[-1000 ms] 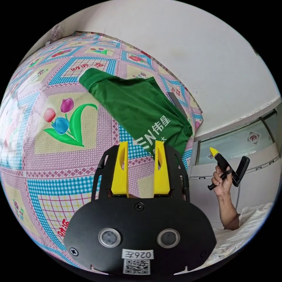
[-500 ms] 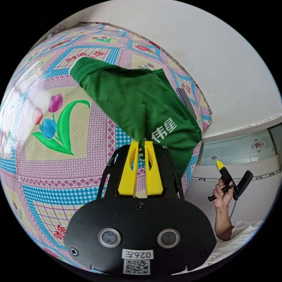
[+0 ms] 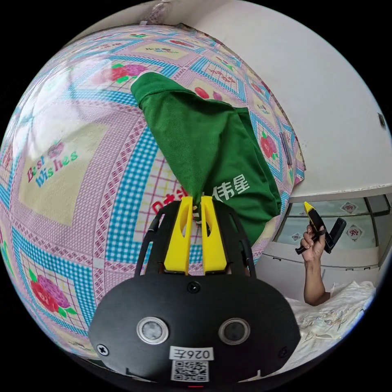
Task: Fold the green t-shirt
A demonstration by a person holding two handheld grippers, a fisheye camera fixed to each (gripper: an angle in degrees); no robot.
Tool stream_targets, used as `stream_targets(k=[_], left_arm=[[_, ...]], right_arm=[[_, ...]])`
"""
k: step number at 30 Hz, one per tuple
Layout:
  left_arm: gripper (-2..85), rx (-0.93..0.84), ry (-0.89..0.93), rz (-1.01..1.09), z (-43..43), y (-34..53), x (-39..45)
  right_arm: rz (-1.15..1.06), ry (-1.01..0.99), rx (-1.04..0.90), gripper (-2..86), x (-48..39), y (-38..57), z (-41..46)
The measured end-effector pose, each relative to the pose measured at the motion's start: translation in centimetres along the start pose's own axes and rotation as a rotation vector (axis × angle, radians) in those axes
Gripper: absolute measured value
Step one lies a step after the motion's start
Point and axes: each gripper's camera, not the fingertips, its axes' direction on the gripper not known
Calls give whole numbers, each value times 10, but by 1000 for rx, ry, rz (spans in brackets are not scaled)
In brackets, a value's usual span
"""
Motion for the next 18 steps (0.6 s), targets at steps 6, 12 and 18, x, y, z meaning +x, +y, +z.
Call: stream_targets(k=[6, 12, 18], left_arm=[[40, 35, -32, -128, -50, 87, -93], [41, 62, -34, -211, -79, 144, -160], [43, 105, 106, -196, -87, 190, -200]], right_arm=[[-157, -120, -135, 24, -78, 12, 55], [-275, -161, -210, 40, -147, 27, 106], [-282, -71, -264, 55, -173, 49, 144]])
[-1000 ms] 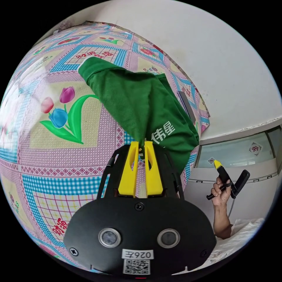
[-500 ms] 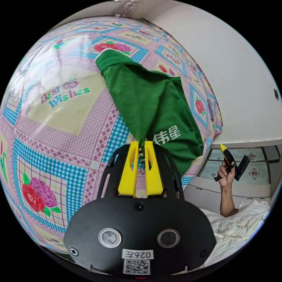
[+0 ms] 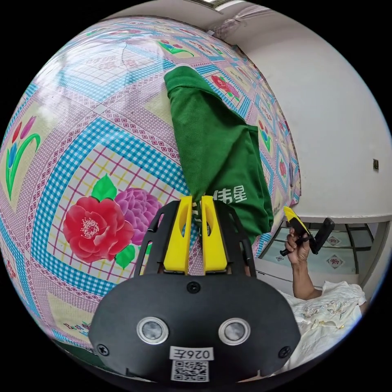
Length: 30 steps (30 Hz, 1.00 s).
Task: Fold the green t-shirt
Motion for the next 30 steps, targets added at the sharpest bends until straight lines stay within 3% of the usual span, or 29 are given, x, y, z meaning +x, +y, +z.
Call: stream_targets(k=[15, 19, 30], left_arm=[[-10, 185, 34, 79, -104, 170, -79], [-10, 205, 82, 27, -117, 206, -98], [-10, 229, 72, 30, -129, 251, -110]], right_arm=[[227, 149, 13, 61, 29, 34, 33], [260, 193, 17, 11, 43, 42, 30], [279, 61, 48, -3, 92, 50, -4]])
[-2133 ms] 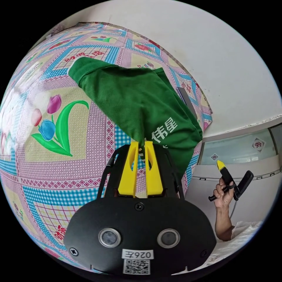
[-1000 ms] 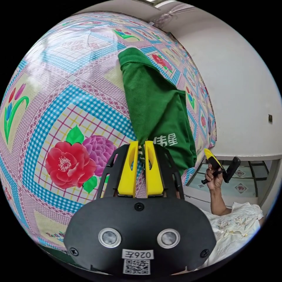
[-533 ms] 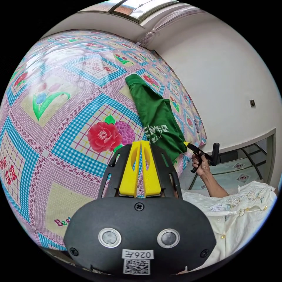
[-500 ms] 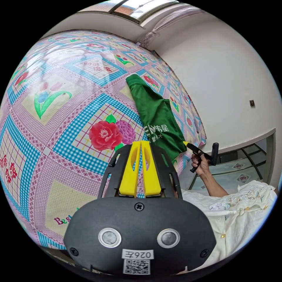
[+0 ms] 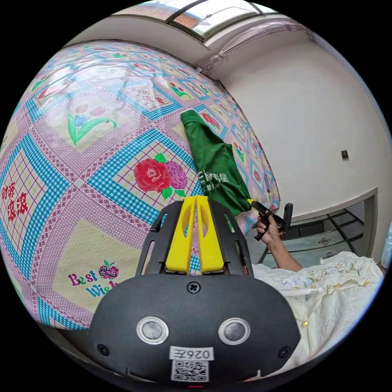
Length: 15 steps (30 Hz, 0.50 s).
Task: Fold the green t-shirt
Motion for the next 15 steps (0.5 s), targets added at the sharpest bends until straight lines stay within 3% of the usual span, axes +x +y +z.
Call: stream_targets(k=[10, 15], left_arm=[[-10, 9, 20, -14, 1, 14, 3], [-10, 16, 25, -31, -1, 23, 0]], right_arm=[[37, -215, 2, 25, 72, -9, -30], [45, -224, -33, 22, 93, -17, -35]])
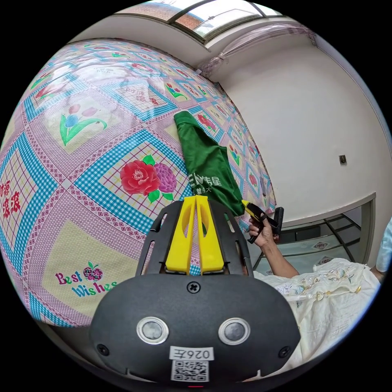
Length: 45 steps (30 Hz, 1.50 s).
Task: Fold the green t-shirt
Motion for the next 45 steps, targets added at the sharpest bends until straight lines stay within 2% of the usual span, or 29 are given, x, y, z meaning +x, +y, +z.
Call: stream_targets(k=[5, 9, 16, 22, 26, 29, 31, 36, 41, 43, 45], left_arm=[[-10, 40, 3, -31, -11, 11, -8], [-10, 94, -7, -61, -28, 18, -14], [-10, 164, -37, -98, -50, 29, -21], [-7, 156, -36, -113, -45, 23, -23], [18, 107, -42, -60, -26, 6, -12], [120, 27, -75, 45, 6, -25, 12], [135, -45, -80, 133, 40, -55, 35], [136, -164, -91, 268, 109, -117, 80], [132, -319, -223, 414, 179, -164, 113], [102, -405, -253, 423, 204, -177, 112], [48, -407, -247, 420, 205, -182, 109]], right_arm=[[-39, 22, -76, -13, 1, -10, -7], [-114, -115, -82, -16, -22, -12, -17], [-395, -272, -264, -16, -117, 10, 15], [-589, -275, -398, -16, -161, 33, 41], [-560, -277, -398, -15, -139, 23, 27], [-493, -281, -373, -12, -105, 9, 4], [-431, -280, -340, -3, -77, -1, -16], [-287, -202, -139, 34, -26, -28, -68], [-201, -144, -17, 60, 0, -84, -71], [-190, -127, -13, 65, -1, -119, -48], [-184, -115, -28, 68, -4, -147, -24]])
